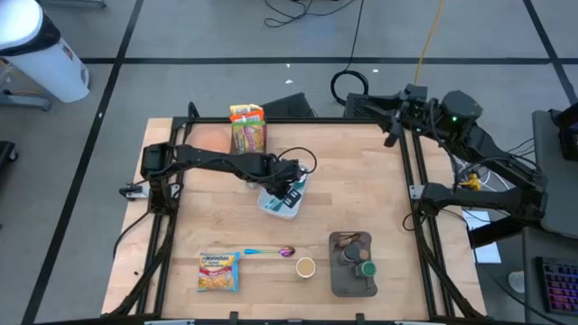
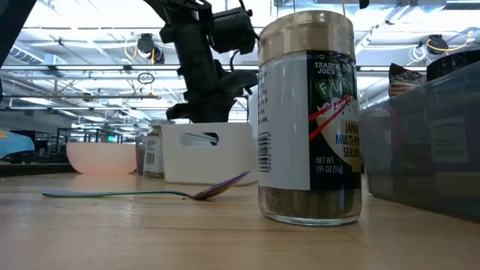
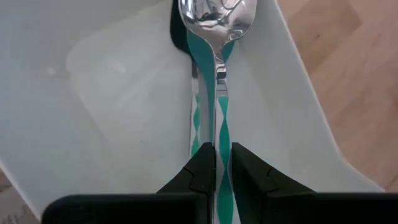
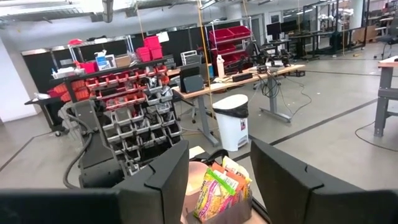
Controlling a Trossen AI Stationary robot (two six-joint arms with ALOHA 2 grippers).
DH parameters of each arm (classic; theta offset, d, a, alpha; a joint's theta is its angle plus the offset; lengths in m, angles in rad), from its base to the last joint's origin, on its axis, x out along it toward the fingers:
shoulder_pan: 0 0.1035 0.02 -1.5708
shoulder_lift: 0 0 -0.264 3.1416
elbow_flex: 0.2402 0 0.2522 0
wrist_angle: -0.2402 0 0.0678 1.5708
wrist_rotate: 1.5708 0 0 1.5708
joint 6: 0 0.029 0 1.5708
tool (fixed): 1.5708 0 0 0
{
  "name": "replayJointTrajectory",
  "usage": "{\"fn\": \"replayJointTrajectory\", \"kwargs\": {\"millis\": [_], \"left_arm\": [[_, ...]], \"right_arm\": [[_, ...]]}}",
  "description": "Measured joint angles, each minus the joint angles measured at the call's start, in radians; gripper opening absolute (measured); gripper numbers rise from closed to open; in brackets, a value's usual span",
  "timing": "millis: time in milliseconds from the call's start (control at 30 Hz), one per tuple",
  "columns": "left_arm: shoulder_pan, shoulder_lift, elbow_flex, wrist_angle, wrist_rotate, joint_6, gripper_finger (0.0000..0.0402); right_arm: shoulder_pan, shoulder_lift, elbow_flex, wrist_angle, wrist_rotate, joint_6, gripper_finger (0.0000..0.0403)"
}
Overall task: Pick & Place Food Item
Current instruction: Put the white patterned spoon into the white bin
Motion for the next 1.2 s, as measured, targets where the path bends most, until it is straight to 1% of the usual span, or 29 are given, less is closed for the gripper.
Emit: {"fn": "replayJointTrajectory", "kwargs": {"millis": [100,533,767,900,1200], "left_arm": [[0.005,0.004,-0.001,0.037,0.016,-0.005,0.0035],[0.022,0.043,-0.003,0.067,0.045,-0.009,0.0035],[0.022,0.075,-0.002,0.084,0.092,-0.006,0.0035],[0.021,0.087,-0.002,0.096,0.091,-0.014,0.0035],[0.028,0.085,-0.002,0.103,0.097,-0.020,0.0100]], "right_arm": [[0.000,0.010,0.000,0.000,0.000,0.001,0.0164],[0.000,0.021,0.000,0.000,-0.003,0.003,0.0164],[0.000,0.022,0.000,0.000,-0.004,0.003,0.0164],[0.000,0.022,0.000,0.000,-0.003,0.000,0.0164],[0.000,0.022,0.000,0.000,-0.003,-0.007,0.0164]]}}
